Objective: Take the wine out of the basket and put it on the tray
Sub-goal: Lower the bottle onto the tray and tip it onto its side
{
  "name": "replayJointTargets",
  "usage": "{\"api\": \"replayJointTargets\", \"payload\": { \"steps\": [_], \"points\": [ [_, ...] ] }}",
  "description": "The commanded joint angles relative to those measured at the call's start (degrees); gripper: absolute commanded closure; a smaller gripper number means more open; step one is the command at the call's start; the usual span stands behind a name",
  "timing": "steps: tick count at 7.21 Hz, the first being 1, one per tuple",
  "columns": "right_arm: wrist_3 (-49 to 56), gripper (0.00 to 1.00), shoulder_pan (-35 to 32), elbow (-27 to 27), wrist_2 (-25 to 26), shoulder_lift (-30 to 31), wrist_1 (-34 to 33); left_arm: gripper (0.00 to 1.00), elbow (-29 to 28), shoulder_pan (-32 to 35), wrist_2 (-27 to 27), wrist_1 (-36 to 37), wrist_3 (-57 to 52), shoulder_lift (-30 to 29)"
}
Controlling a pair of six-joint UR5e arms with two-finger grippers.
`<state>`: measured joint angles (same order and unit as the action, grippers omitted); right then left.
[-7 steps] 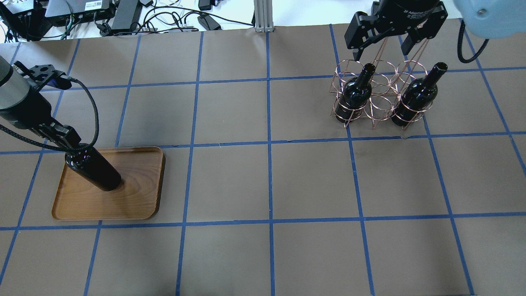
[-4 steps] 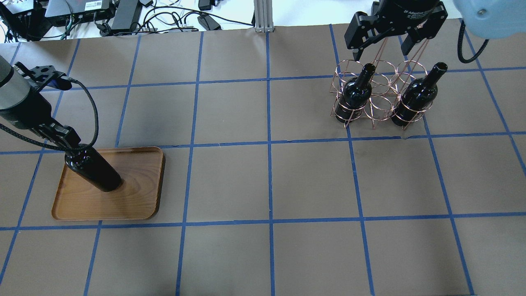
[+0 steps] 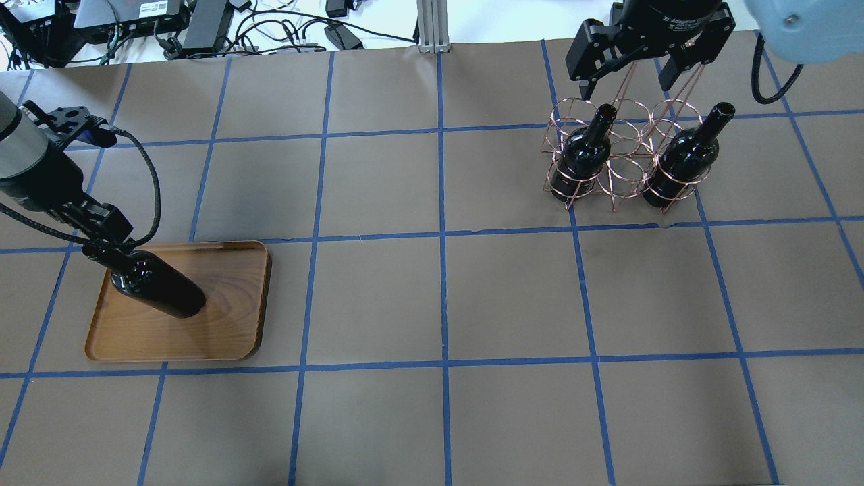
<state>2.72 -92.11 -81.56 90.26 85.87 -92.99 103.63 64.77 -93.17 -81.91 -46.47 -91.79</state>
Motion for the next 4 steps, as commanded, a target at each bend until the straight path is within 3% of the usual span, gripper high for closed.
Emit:
{"api": "replayJointTargets", "payload": {
  "steps": [1,2,4],
  "points": [
    [-0.1,0.00,0.0,0.0,0.0,0.0,0.0,0.00,-0.9,0.4,-0.2,-0.7,1.7,1.5],
    [-0.1,0.00,-0.1,0.0,0.0,0.0,0.0,0.00,-2.0,1.0,-0.2,-3.6,5.3,2.7],
    [0.0,0.00,0.0,0.0,0.1,0.0,0.0,0.00,-9.7,2.2,0.4,-11.7,13.6,4.3]
  ]
}}
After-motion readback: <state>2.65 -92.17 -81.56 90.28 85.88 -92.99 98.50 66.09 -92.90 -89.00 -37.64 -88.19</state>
